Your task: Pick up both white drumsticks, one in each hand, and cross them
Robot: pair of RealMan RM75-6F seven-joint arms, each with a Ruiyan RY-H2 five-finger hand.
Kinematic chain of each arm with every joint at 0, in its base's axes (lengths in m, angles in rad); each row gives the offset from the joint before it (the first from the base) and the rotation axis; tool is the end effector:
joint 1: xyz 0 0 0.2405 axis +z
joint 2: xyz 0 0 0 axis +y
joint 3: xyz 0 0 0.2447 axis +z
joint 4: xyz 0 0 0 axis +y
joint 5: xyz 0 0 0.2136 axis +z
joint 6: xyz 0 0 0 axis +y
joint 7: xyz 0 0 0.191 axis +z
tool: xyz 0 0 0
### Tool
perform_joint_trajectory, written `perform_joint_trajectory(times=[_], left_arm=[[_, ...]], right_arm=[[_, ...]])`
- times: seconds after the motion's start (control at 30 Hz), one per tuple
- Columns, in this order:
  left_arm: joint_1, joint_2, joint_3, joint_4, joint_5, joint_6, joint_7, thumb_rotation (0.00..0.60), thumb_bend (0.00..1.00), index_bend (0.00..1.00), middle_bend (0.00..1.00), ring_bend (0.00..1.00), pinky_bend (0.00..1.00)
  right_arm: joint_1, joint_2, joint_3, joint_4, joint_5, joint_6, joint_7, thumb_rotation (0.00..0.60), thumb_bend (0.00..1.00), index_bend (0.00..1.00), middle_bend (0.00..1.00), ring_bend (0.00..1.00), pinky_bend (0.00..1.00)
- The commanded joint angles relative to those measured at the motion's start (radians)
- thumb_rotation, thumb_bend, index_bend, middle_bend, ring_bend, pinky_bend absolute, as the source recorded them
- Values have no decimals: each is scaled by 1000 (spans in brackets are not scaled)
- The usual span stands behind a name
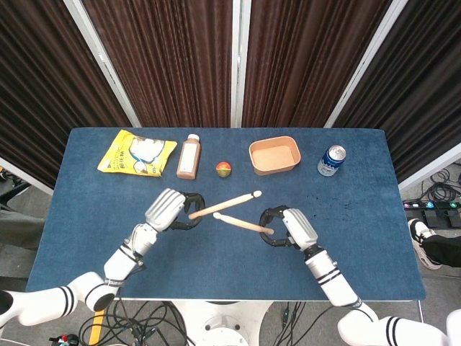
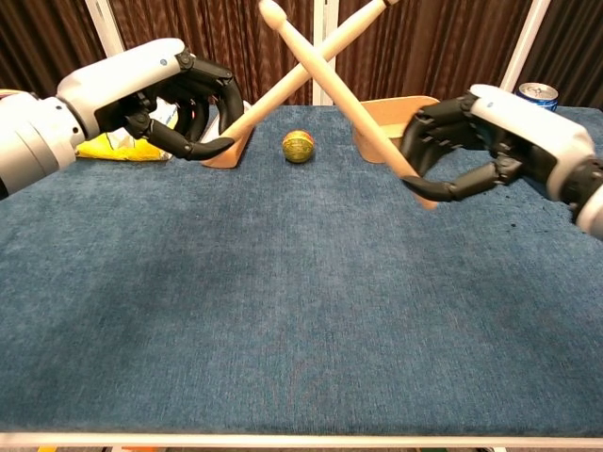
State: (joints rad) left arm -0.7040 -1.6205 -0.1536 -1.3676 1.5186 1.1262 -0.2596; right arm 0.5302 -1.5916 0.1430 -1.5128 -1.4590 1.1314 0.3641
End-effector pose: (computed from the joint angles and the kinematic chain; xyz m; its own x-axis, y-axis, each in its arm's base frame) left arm -0.0900 0.3575 -0.0329 0.0571 0.2895 0.9555 0.8483 -0.5187 0.1065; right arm -0.1305 -0.3220 -0.0311 -0.2016 -0.3825 0.9017 -0.9039 -0.2819 -0.3217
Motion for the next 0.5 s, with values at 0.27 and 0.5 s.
perform_joint_trajectory(times=[0.27, 0.5], left_arm=[[2, 11, 18, -15, 16, 14, -4, 600, 501, 658, 696, 635, 682], [-1, 16, 22, -24, 21, 19, -8, 600, 500, 657, 696, 635, 682]], right_arm=[[25, -50, 31, 21, 31, -5, -34, 600, 873, 744, 658, 464, 356], [32, -61, 37, 25, 37, -7, -42, 600, 873, 744, 658, 464, 356]])
